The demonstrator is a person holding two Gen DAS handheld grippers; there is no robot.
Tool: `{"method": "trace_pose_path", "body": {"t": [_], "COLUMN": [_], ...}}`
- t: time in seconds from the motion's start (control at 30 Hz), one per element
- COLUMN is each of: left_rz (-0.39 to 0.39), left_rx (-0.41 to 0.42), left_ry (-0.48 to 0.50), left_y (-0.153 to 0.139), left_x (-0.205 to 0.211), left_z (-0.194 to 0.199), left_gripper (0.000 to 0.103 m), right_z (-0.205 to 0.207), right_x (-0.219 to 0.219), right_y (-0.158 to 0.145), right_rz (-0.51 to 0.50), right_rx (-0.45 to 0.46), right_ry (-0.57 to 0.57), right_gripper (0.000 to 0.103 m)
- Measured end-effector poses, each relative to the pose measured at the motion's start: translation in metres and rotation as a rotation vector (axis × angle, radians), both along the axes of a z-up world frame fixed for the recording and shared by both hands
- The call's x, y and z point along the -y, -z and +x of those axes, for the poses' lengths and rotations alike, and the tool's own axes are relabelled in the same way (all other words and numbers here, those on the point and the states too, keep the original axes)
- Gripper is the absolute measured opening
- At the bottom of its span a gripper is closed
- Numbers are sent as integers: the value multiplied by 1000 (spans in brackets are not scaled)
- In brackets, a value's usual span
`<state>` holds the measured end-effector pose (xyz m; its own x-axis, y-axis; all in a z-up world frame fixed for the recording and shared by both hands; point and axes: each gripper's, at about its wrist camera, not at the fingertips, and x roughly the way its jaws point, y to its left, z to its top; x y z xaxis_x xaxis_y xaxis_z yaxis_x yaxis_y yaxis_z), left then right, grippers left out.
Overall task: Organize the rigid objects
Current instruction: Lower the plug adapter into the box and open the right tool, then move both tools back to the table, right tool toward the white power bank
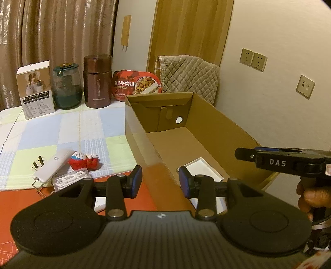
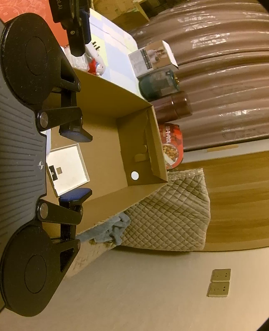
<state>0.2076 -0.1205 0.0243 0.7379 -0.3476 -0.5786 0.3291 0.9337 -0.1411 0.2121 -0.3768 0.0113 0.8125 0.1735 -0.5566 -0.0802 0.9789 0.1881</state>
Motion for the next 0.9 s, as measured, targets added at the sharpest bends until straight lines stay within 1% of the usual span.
{"method": "trace_pose_path", "body": {"t": [0.53, 0.63, 0.73, 0.9], "left_rz": [-4, -4, -1, 29], "left_rx": [6, 19, 34, 51], "left_ry": [-27, -48, -89, -174], "left_y": [0, -3, -6, -10], "left_x": [-15, -27, -44, -88], "left_z": [-3, -5, -8, -14], "left_gripper": [33, 33, 34, 33], "right_z": [-2, -5, -10, -18], "right_x": [-12, -14, -22, -43], "right_y": [-6, -8, -12, -21], "right_rz": [-1, 5, 9, 16], "right_rx": [27, 51, 98, 172], "right_ry": [-20, -25, -58, -127], "right_gripper": [46, 46, 46, 46]}}
